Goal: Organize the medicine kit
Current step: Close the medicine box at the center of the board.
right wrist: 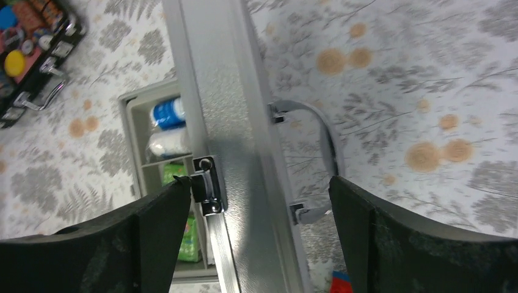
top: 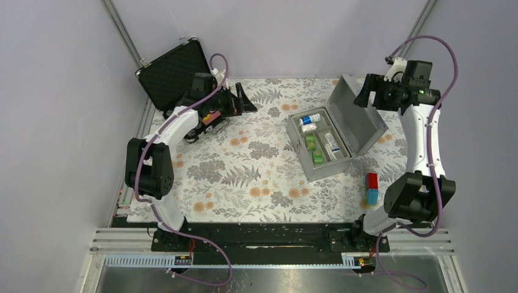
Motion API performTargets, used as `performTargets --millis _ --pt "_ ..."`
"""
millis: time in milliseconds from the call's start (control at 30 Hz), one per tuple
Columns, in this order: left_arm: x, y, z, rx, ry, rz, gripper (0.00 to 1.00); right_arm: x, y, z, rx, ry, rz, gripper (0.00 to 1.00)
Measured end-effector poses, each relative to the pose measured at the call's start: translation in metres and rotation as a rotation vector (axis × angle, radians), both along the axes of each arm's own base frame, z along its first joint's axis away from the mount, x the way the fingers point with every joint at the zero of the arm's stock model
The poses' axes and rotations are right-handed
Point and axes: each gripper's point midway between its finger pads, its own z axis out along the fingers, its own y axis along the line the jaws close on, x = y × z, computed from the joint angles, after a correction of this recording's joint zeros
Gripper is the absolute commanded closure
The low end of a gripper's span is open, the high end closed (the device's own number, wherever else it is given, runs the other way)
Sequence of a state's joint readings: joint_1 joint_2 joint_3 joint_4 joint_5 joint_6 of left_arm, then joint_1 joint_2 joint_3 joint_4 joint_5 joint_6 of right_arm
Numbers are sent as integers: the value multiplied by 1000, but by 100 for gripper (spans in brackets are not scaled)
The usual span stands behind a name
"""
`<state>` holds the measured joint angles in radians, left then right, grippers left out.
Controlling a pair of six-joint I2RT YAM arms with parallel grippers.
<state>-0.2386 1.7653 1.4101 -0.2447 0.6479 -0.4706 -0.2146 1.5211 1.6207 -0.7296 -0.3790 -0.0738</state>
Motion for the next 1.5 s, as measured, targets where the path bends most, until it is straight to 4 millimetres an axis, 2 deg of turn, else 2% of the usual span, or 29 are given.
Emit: performTargets --millis 100,300,400,500,567,700,833,1033,1233,1500 --pt "-5 -10 0 -29 -2 -45 1 -4 17 -13 97 42 73 8" --pt "-1 -31 10 -140 -36 -112 1 -20 65 7 362 40 226 7" --pt "8 -44 -3 -193 -10 -123 1 -33 83 11 485 78 263 7" --pt "12 -58 -26 -242 53 -127 1 -44 91 11 542 113 276 8" --pt "10 -68 -42 -274 97 -136 1 -48 92 8 551 136 271 8" --pt "-10 -88 -67 -351 173 -179 2 -54 94 0 554 171 270 9" --pt "-29 -106 -76 -417 181 -238 1 -58 102 -10 533 200 294 9" --pt "-49 -135 -76 -489 146 -325 2 -66 128 -35 463 277 391 12" --pt "-69 -151 -65 -542 93 -417 4 -68 137 -65 393 368 422 23" --pt "-99 -166 -61 -568 31 -533 8 -70 154 -71 307 377 484 24"
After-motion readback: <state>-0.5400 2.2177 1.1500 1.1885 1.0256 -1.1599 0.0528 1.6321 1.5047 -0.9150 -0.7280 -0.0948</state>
